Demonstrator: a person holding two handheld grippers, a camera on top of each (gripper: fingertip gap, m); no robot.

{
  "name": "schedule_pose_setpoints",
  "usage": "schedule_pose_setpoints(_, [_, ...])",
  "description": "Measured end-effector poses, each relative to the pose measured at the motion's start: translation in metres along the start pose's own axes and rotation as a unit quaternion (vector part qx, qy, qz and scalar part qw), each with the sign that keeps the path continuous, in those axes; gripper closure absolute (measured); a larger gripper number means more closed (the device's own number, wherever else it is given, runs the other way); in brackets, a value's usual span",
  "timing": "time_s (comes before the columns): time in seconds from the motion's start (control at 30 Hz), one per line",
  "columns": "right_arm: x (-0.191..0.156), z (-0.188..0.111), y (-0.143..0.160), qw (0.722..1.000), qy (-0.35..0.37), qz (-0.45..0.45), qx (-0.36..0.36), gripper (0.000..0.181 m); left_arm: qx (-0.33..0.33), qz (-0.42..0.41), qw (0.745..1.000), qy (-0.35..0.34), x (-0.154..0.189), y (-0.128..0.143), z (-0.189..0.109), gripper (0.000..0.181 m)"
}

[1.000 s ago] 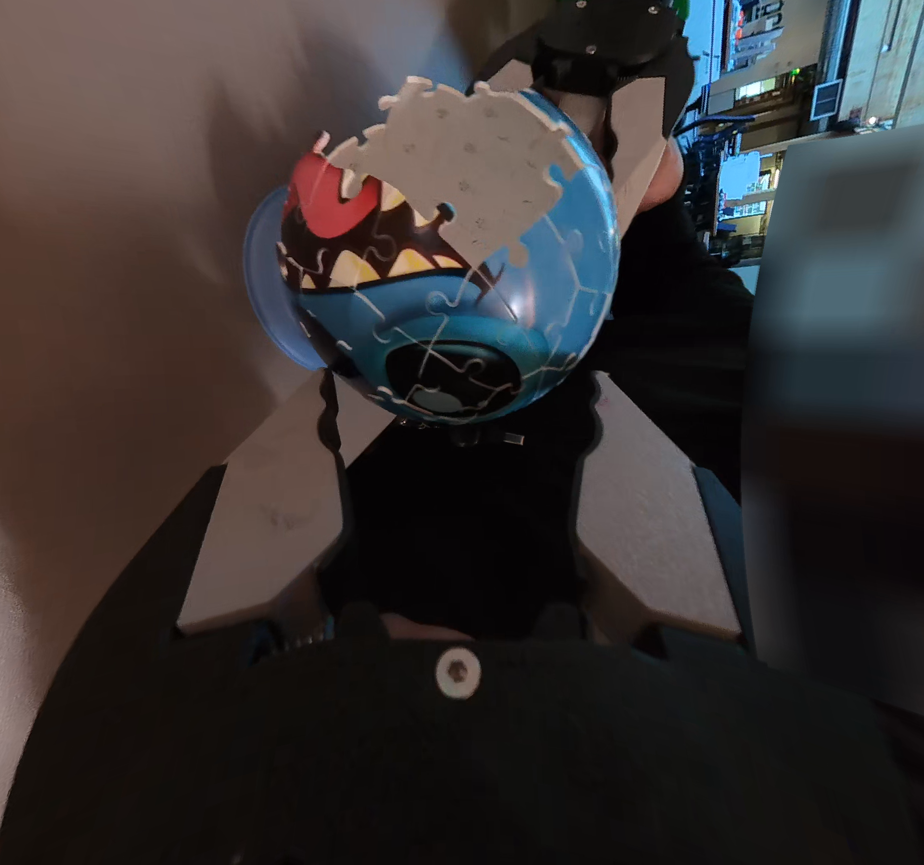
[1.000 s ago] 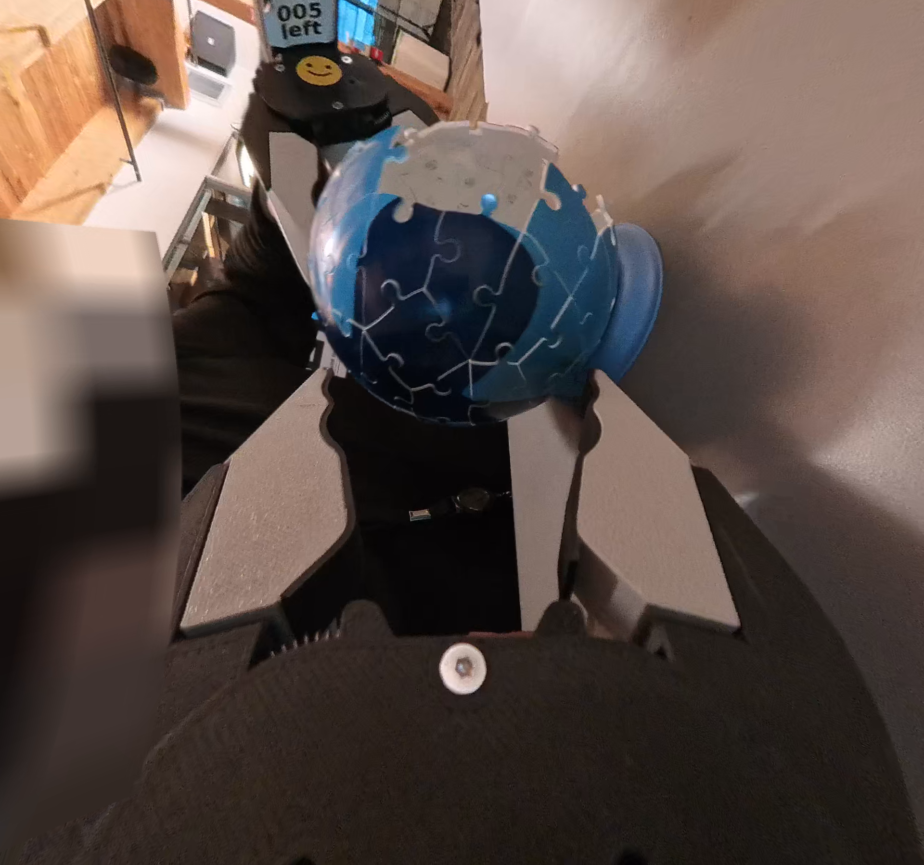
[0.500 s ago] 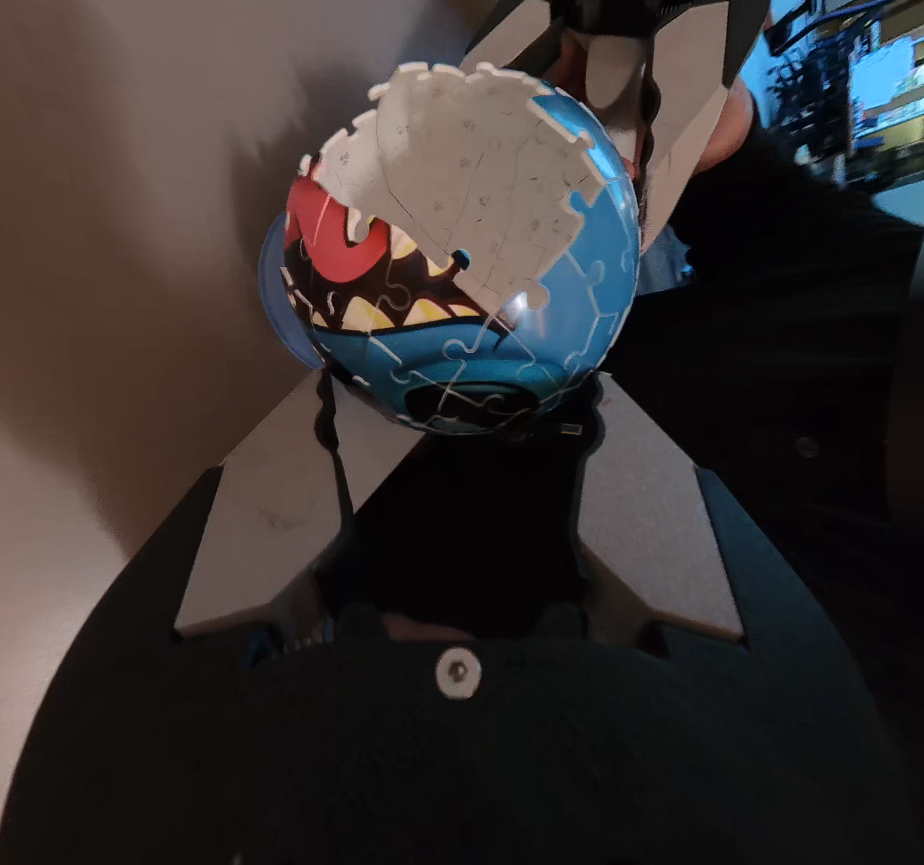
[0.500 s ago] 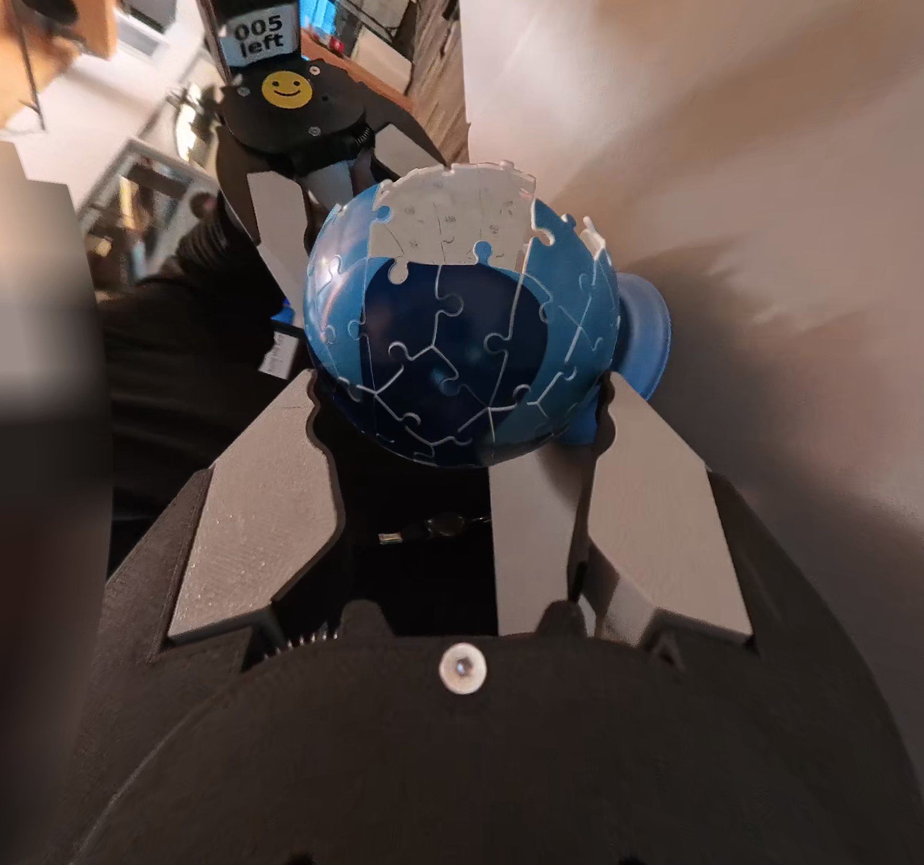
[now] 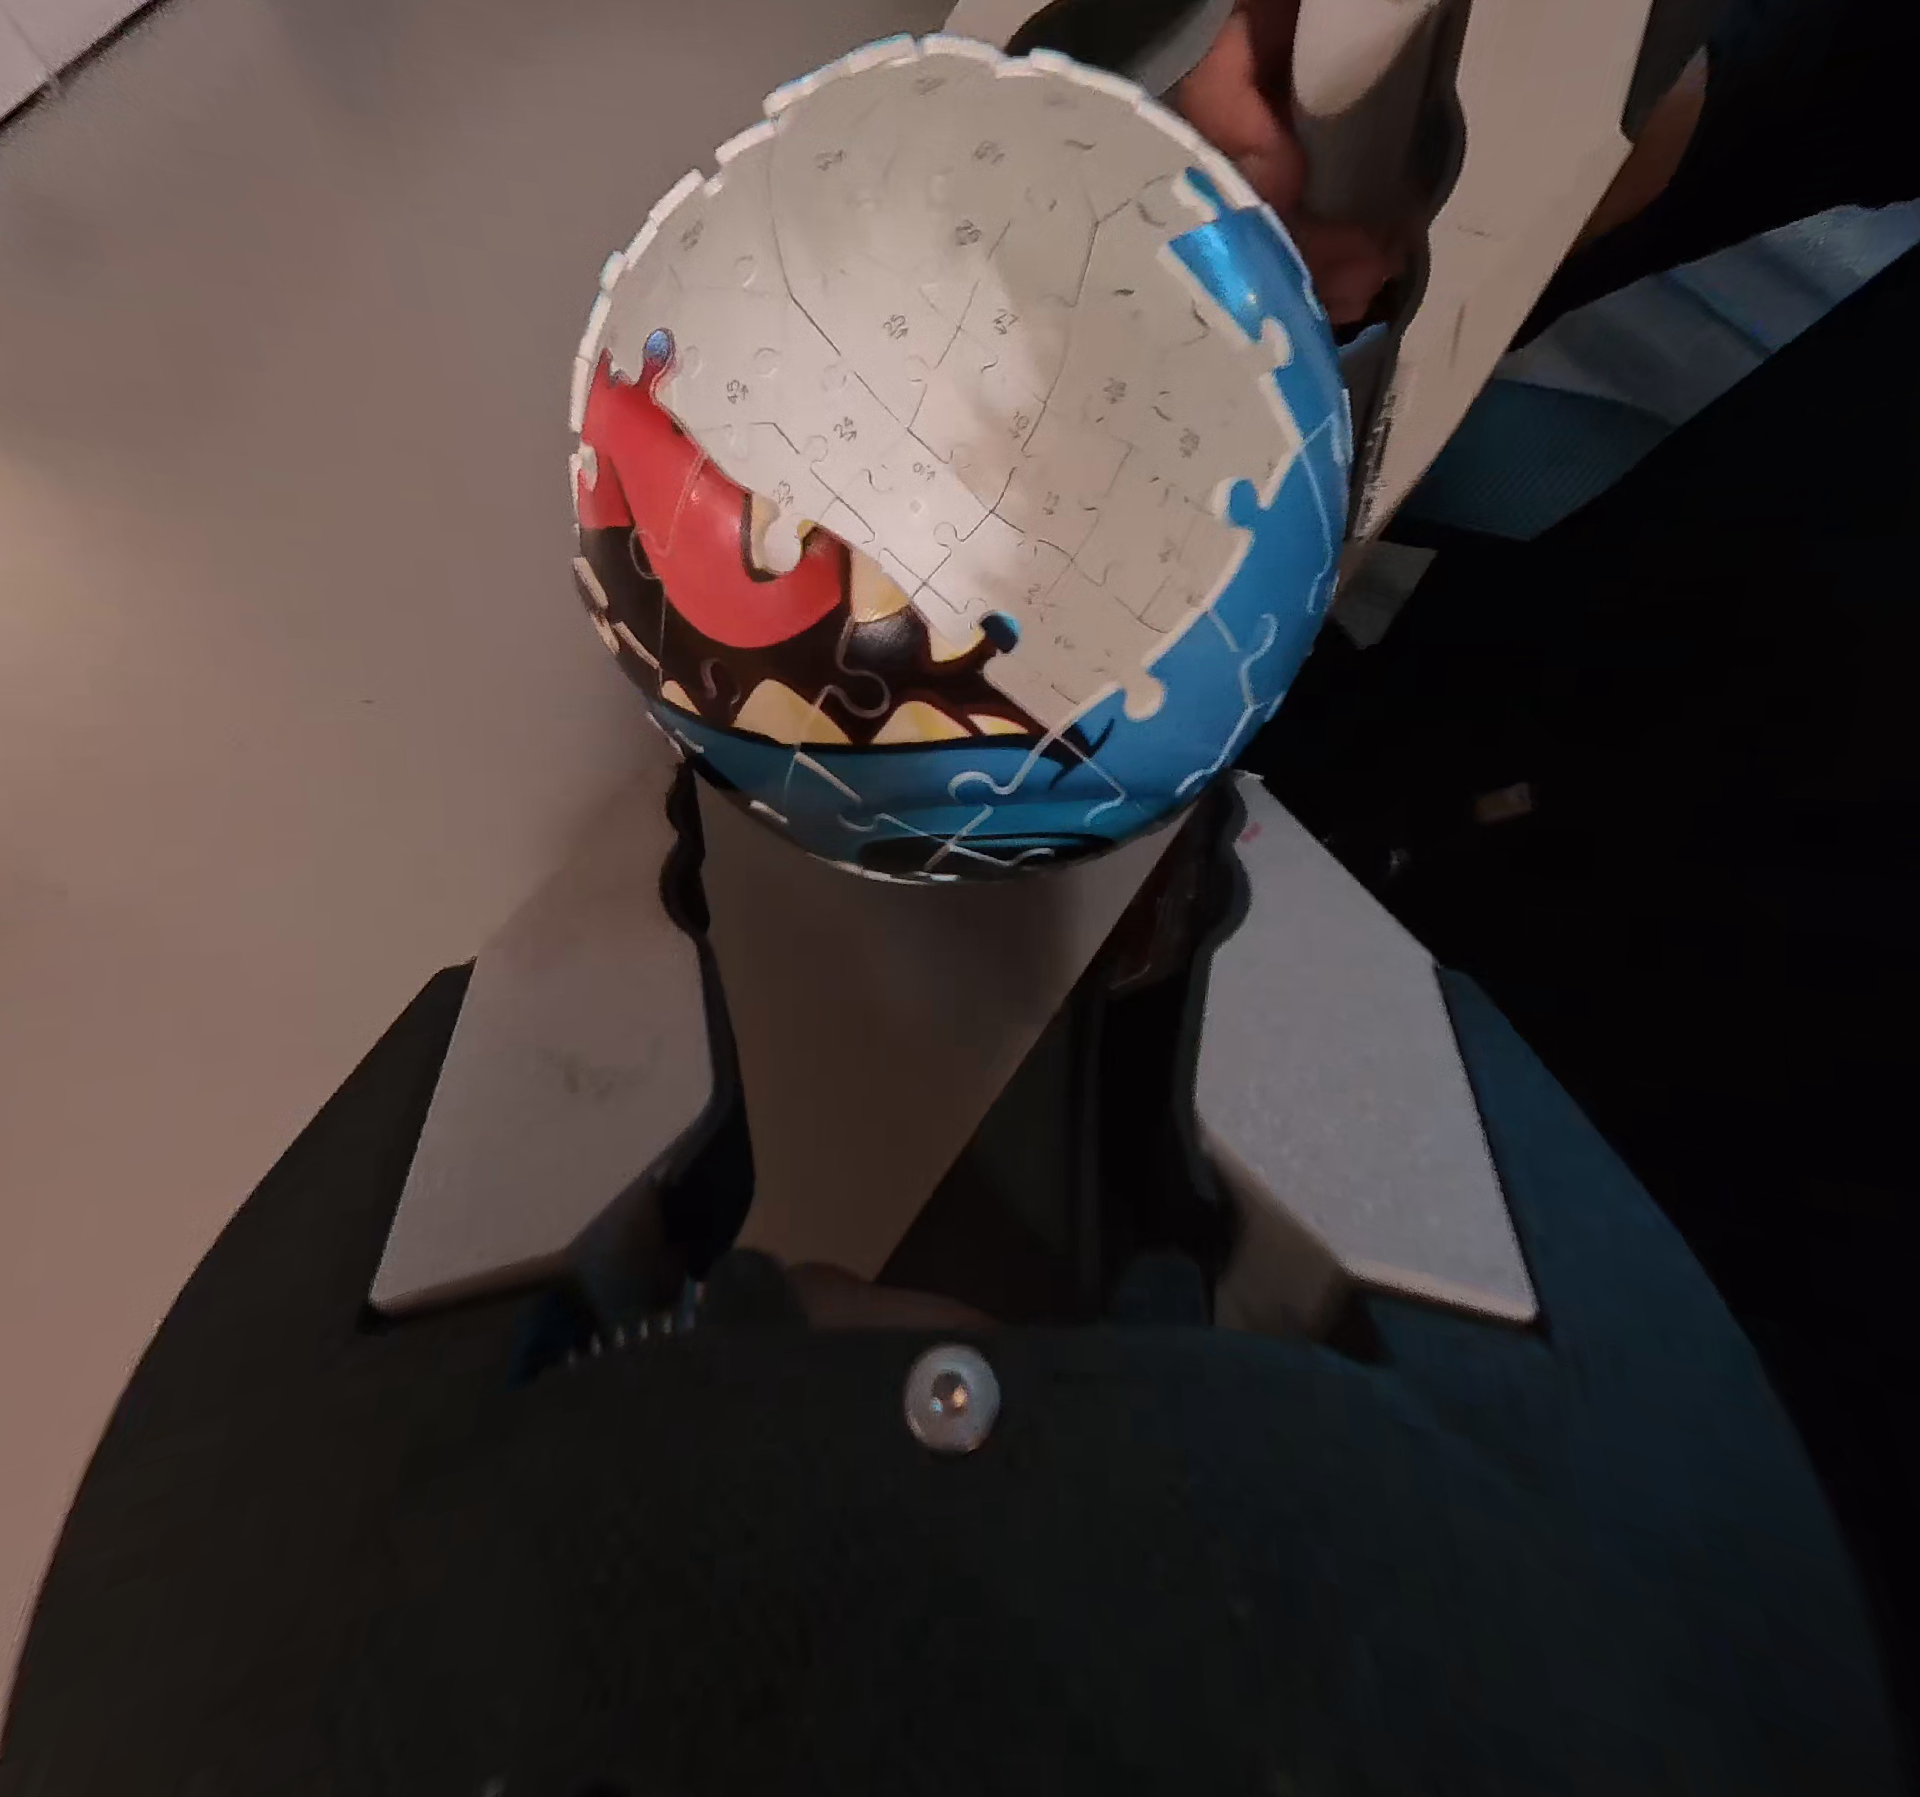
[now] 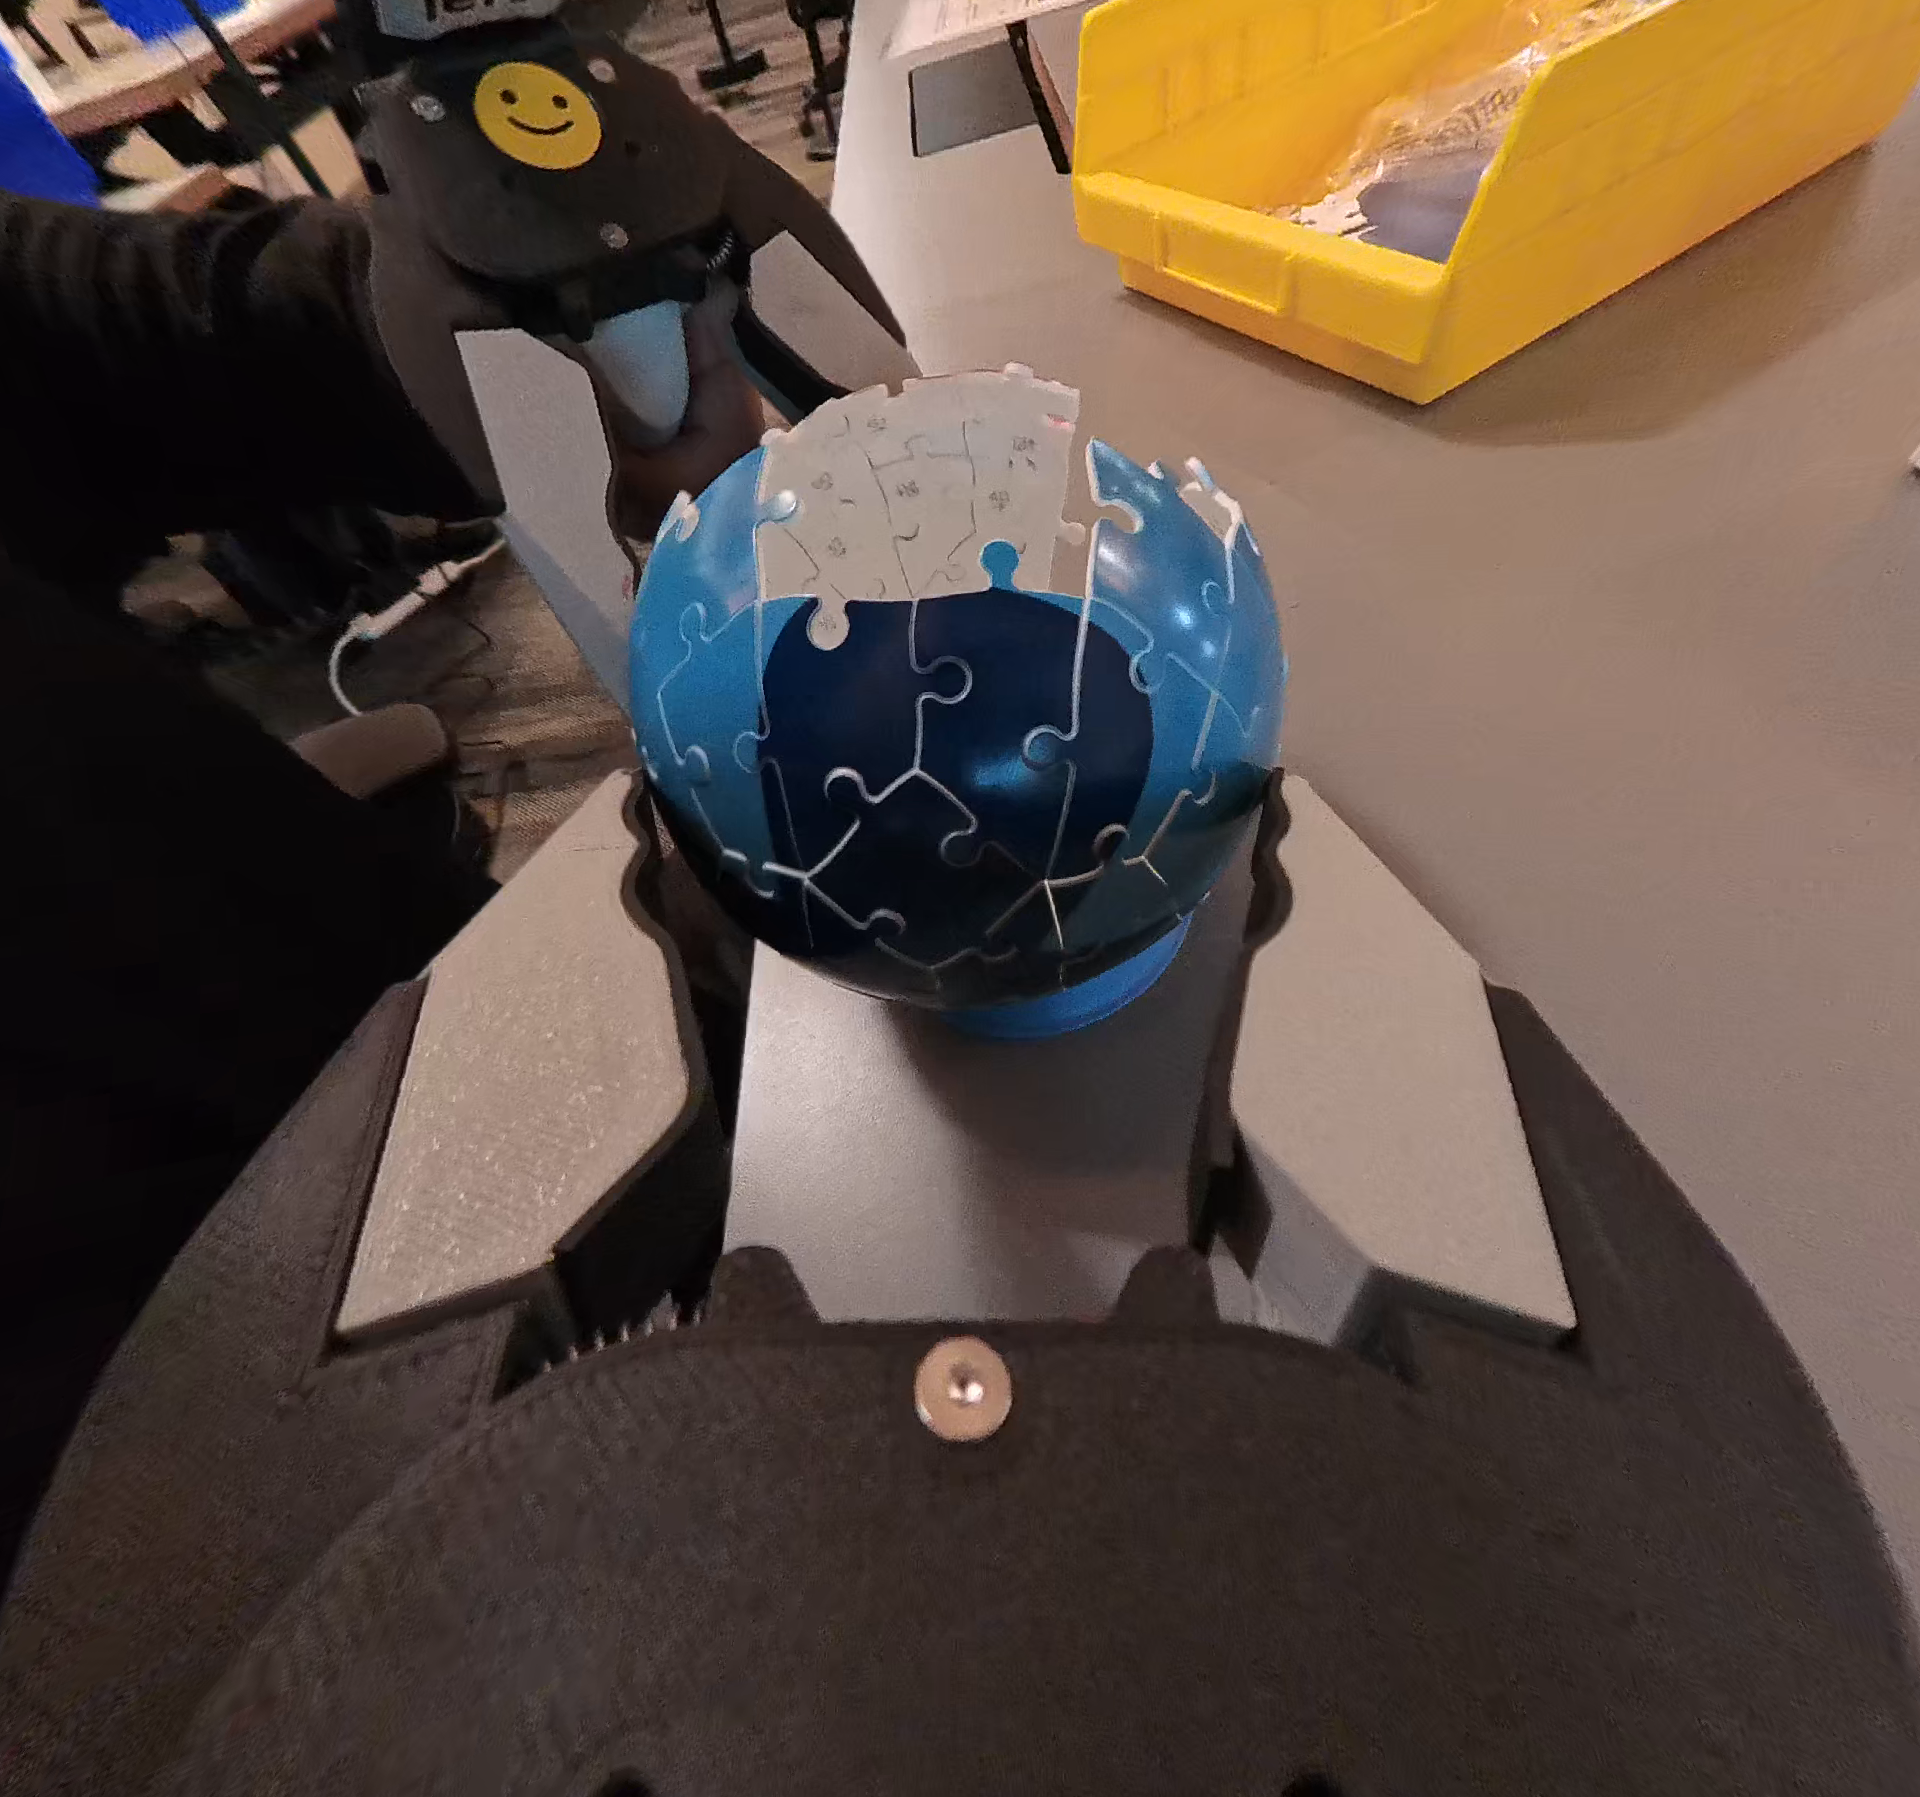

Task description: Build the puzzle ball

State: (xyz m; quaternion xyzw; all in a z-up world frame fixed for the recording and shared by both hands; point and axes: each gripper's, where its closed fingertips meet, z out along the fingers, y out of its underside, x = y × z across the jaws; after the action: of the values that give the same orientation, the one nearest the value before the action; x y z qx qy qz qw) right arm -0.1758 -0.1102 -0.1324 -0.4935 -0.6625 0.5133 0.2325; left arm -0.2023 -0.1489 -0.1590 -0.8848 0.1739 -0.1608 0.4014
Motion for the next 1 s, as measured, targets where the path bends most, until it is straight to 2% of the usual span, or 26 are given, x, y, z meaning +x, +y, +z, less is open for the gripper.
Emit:
schedule_pose_setpoints(0.23, [0.006, -0.015, -0.003, 0.999, 0.034, 0.008, 0.025, 0.069, 0.042, -0.007, 0.999, 0.027, 0.005, -0.012, 0.014, 0.086])
schedule_pose_setpoints(0.4, [0.033, -0.04, -0.015, 0.996, 0.083, 0.012, 0.035, 0.066, 0.048, 0.012, 0.998, 0.038, -0.003, -0.049, 0.032, 0.086])
schedule_pose_setpoints(0.57, [0.071, -0.071, -0.012, 0.988, 0.142, 0.034, 0.049, 0.062, 0.015, 0.055, 0.997, 0.045, -0.013, -0.082, 0.071, 0.087])
schedule_pose_setpoints(0.73, [0.086, -0.091, -0.008, 0.983, 0.16, 0.037, 0.087, 0.07, -0.003, 0.063, 0.996, 0.064, -0.006, -0.09, 0.098, 0.09])
schedule_pose_setpoints(0.83, [0.09, -0.095, -0.003, 0.981, 0.165, 0.033, 0.095, 0.072, 0.004, 0.036, 0.996, 0.078, -0.004, -0.093, 0.102, 0.089])
schedule_pose_setpoints(1.0, [0.088, -0.099, -0.007, 0.982, 0.149, 0.023, 0.11, 0.077, 0.011, 0.041, 0.997, 0.072, -0.003, -0.091, 0.101, 0.091])
